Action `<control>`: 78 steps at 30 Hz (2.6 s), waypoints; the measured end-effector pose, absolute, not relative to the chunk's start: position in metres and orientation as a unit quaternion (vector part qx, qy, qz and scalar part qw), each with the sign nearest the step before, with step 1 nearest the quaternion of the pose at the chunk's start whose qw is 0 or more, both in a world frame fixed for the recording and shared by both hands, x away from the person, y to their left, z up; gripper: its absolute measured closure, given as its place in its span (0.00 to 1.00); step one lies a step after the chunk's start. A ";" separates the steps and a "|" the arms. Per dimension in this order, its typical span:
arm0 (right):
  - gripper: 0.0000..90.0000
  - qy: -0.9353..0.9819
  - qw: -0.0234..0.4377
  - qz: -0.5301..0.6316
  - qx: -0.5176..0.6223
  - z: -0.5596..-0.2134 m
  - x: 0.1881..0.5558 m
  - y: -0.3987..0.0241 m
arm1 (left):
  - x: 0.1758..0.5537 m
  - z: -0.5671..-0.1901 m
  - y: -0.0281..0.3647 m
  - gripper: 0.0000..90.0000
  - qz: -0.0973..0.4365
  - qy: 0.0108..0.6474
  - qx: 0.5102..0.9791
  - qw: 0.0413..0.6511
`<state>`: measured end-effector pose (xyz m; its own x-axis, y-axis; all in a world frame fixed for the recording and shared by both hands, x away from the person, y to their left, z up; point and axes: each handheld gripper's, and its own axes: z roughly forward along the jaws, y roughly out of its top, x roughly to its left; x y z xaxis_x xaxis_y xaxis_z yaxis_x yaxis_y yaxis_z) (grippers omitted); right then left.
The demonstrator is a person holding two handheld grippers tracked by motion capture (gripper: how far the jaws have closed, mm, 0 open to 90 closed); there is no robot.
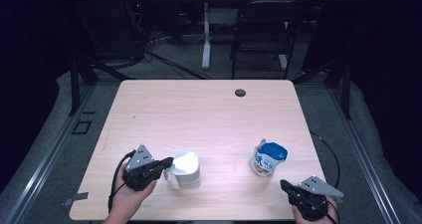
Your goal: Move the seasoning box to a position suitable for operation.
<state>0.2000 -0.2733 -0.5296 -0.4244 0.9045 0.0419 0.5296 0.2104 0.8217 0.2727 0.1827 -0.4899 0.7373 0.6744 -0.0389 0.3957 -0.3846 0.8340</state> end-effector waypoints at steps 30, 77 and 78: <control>0.98 0.772 0.209 0.412 0.436 -0.527 0.199 -0.247 | 0.273 -0.491 0.186 1.00 0.153 0.331 0.814 0.452; 1.00 0.827 0.164 0.411 0.346 -0.512 0.248 -0.159 | 0.272 -0.492 0.189 1.00 0.158 0.335 0.812 0.452; 1.00 0.829 0.163 0.411 0.343 -0.511 0.249 -0.157 | 0.272 -0.492 0.188 1.00 0.158 0.335 0.812 0.451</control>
<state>0.2495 -0.1570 -0.5115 -0.7119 0.7022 0.0112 0.4344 0.4278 0.7926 0.2718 0.1885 -0.4921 0.7252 0.6870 -0.0460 0.4016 -0.3677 0.8388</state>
